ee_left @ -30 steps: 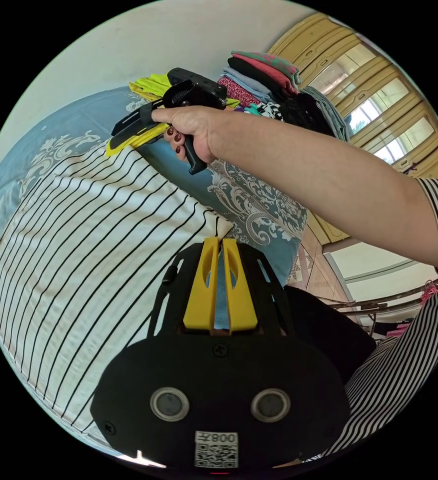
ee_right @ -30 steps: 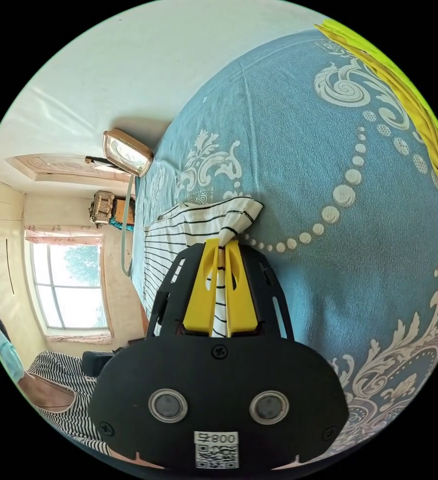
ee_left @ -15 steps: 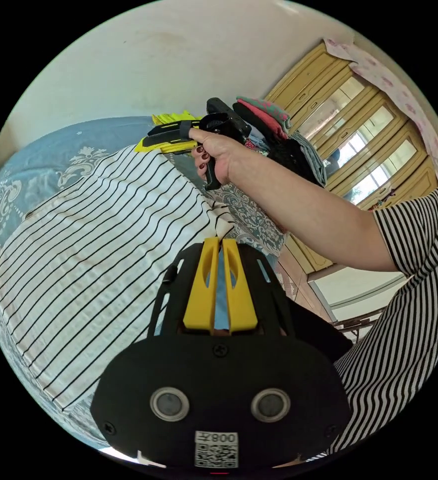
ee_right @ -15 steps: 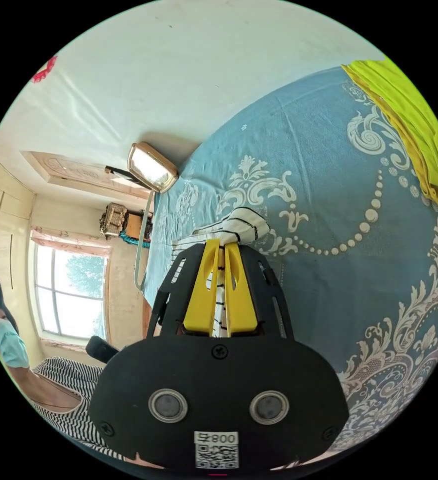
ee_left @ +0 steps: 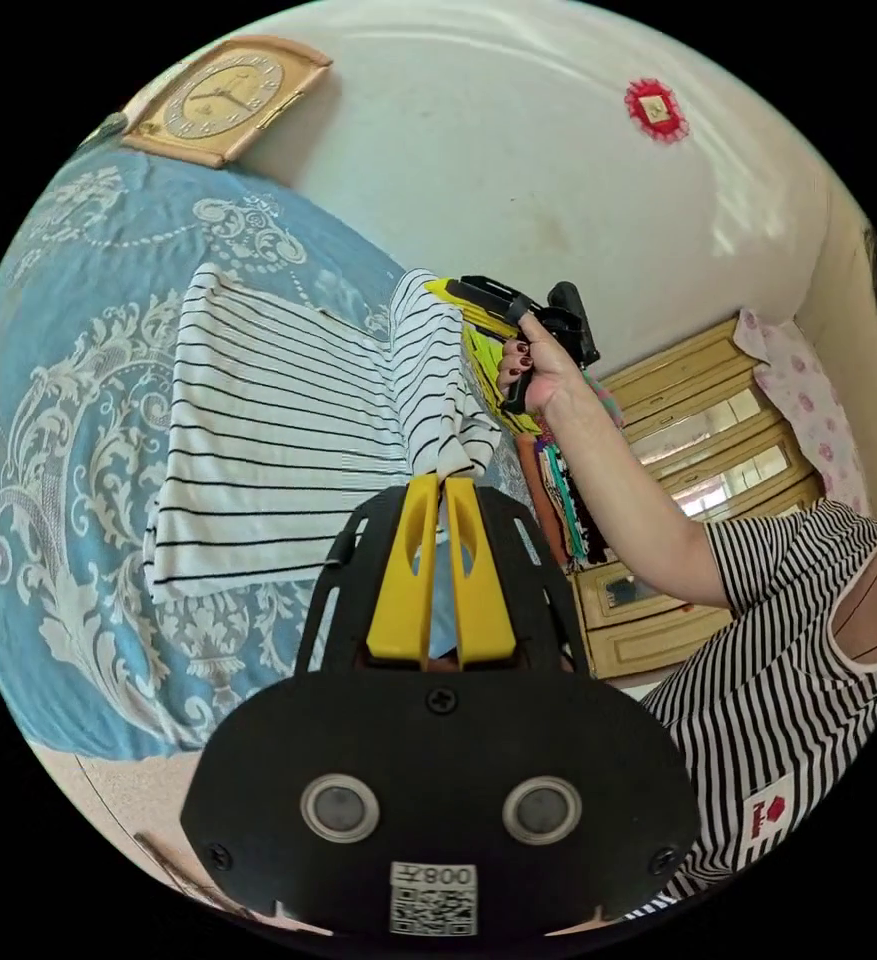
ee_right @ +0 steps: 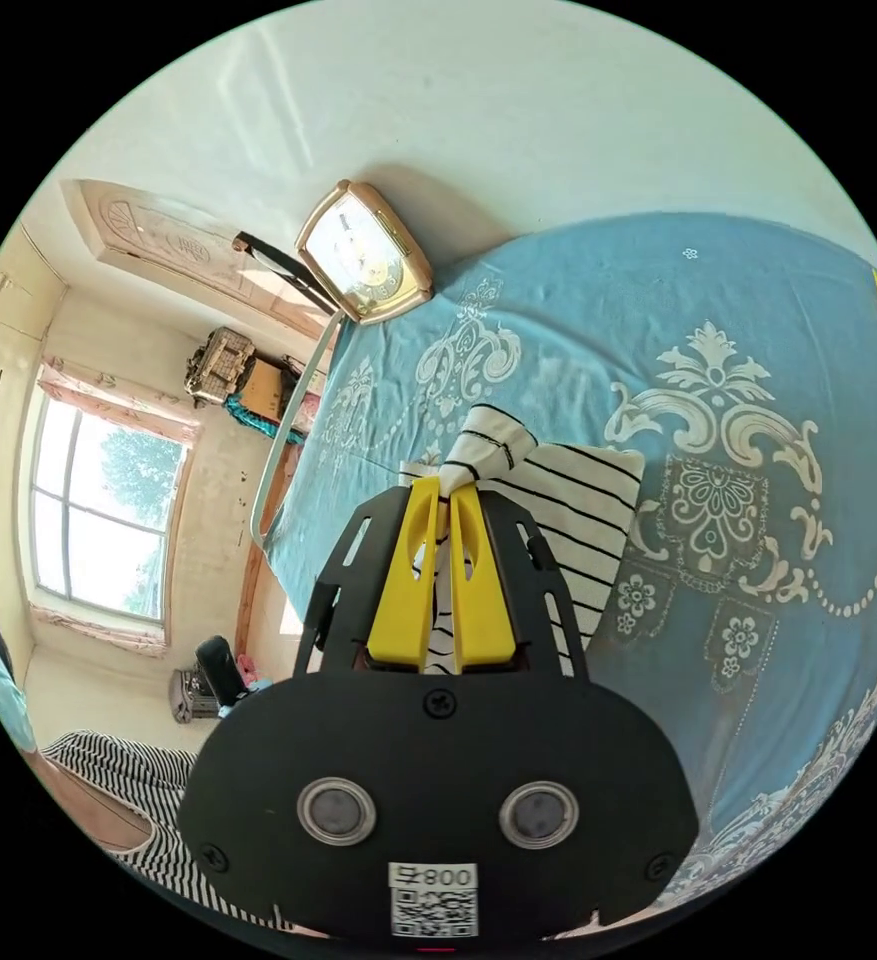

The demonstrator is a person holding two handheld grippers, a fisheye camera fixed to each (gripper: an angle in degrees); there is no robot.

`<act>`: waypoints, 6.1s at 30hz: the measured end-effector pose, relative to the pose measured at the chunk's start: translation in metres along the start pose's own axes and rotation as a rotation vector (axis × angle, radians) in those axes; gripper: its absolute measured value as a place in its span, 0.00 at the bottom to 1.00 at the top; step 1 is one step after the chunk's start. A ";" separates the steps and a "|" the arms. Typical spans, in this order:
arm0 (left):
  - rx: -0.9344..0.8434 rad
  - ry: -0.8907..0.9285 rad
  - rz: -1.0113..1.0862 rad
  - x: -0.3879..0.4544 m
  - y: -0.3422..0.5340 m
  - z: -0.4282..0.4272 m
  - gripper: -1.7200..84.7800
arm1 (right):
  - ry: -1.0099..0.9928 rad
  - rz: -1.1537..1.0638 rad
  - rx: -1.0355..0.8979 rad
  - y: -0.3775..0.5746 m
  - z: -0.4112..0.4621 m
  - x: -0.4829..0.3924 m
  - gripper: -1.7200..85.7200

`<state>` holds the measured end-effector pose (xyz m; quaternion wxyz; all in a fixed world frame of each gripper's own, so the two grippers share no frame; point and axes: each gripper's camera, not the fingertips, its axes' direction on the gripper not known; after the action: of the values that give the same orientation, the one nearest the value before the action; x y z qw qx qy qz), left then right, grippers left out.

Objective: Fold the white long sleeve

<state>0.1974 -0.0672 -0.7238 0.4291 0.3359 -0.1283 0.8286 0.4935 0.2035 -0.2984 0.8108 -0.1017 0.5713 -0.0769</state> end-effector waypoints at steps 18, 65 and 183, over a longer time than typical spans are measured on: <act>0.171 0.129 -0.418 -0.298 0.181 -0.131 0.03 | 0.198 -0.125 -0.299 -0.100 0.253 -0.196 0.04; 0.044 -0.156 -0.276 -0.380 0.295 -0.169 0.02 | 0.238 -0.279 -0.322 -0.083 0.272 -0.356 0.02; -0.227 0.039 -0.177 -0.019 0.205 0.114 0.03 | -0.528 0.332 -0.114 0.494 -0.047 -0.032 0.11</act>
<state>0.0930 -0.2590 -0.6365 0.5381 0.2788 -0.1828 0.7742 0.4422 0.6857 -0.4097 0.9256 -0.0687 0.3530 0.1178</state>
